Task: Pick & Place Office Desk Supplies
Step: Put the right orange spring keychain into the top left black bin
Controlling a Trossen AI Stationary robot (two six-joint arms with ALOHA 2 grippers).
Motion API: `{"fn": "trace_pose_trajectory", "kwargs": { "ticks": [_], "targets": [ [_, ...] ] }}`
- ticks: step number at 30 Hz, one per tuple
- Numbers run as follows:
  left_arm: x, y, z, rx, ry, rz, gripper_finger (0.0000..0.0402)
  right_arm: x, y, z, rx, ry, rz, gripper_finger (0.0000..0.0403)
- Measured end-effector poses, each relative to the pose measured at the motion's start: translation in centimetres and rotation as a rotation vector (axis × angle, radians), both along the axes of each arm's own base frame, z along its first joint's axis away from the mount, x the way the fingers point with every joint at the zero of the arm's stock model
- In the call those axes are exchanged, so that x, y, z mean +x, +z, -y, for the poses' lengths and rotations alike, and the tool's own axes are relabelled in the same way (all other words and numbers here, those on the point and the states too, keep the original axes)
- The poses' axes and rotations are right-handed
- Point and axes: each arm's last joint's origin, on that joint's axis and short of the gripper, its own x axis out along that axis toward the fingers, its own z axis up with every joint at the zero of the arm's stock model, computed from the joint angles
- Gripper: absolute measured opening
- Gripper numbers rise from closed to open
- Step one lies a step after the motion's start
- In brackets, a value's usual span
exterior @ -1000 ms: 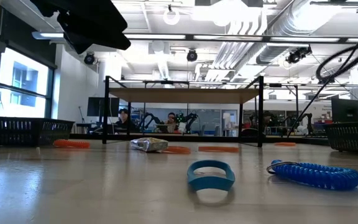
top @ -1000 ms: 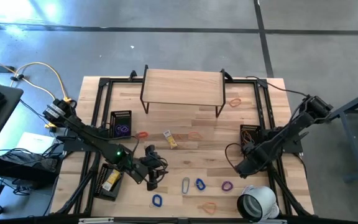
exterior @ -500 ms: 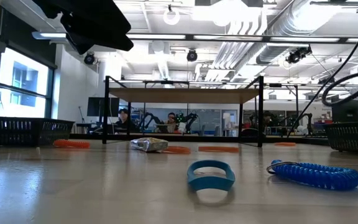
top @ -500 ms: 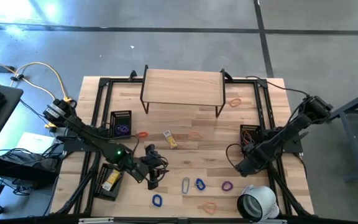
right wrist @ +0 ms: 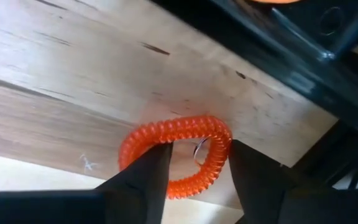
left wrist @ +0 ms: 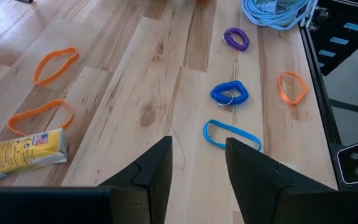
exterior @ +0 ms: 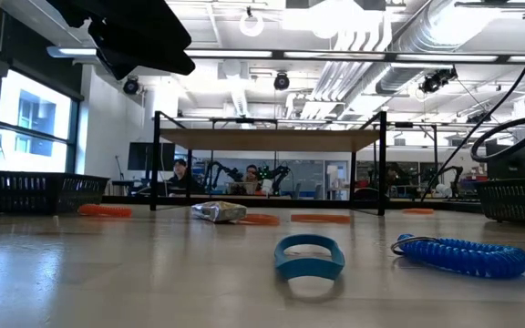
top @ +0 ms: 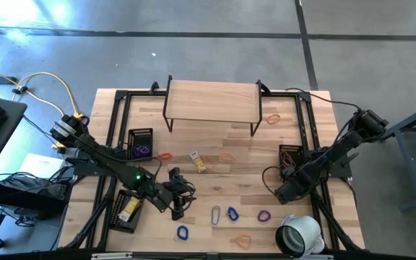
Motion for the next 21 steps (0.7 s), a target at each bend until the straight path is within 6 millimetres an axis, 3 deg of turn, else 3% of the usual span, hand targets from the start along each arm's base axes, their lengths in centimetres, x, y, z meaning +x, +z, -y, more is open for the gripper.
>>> {"fn": "trace_pose_trajectory", "kwargs": {
  "ticks": [10,16,21],
  "targets": [
    [0.0,0.0,0.0,0.0,0.0,-0.001,0.0144,0.2,0.0,-0.2,0.025,0.05,0.03,0.0016],
    [0.0,0.0,0.0,0.0,0.0,-0.001,0.0144,0.3,0.0,-0.2,0.028,0.104,0.053,0.0009],
    [0.0,0.0,0.0,0.001,0.0,-0.001,0.0144,1.7,1.6,-1.2,0.047,0.184,0.15,0.0007]
  ]
}}
